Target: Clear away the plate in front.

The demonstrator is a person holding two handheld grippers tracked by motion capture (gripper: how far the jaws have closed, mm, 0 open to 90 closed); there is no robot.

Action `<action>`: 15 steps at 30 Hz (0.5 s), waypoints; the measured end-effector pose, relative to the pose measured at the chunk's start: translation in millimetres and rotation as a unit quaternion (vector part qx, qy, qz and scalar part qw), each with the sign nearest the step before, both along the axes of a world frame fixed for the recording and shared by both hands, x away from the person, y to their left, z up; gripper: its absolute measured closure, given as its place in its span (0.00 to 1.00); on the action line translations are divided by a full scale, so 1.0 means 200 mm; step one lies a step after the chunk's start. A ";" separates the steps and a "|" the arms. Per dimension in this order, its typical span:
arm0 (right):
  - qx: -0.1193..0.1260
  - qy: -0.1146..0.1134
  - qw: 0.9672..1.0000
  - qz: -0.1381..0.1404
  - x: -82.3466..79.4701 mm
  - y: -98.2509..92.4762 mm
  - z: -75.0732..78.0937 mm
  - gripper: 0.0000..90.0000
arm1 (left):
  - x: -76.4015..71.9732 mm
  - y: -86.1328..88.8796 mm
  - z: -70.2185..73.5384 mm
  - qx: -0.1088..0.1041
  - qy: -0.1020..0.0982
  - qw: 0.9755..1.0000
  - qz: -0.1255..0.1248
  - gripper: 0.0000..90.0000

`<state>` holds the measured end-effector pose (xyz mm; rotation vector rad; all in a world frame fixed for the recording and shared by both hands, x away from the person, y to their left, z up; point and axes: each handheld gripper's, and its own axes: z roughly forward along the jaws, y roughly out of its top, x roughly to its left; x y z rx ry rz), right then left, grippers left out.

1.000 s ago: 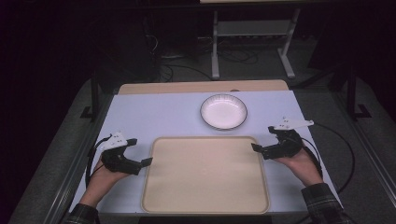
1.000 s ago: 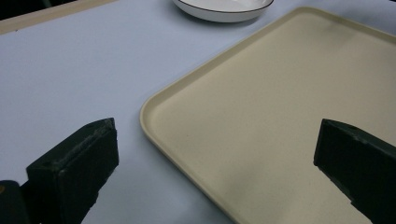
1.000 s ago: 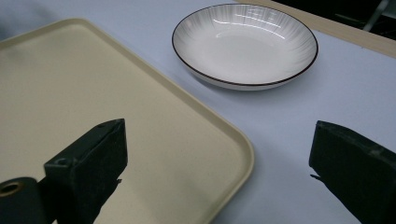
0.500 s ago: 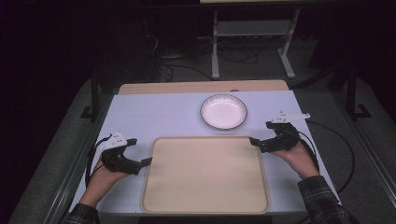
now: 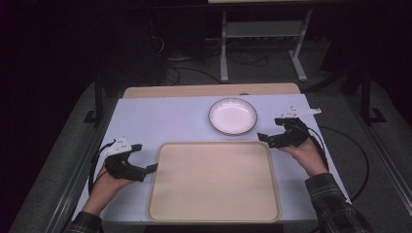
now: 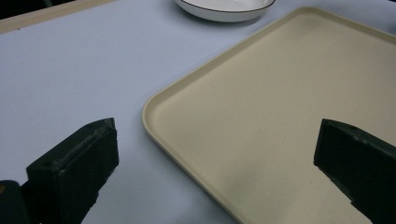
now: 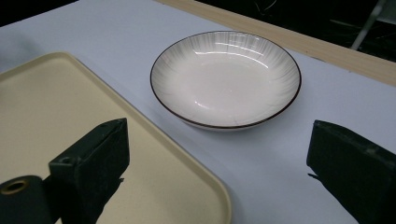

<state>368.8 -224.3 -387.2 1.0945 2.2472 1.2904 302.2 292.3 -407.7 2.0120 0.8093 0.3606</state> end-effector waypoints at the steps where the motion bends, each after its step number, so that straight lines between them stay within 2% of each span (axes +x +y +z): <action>1: -0.001 0.000 1.000 -0.001 0.01 0.00 0.00 0.06 | 0.00 0.00 0.00 0.000 0.000 1.000 0.000 0.00; 15: -0.002 0.006 1.000 0.003 0.10 0.05 0.00 0.06 | 0.00 0.00 0.00 0.000 0.003 1.000 -0.001 0.00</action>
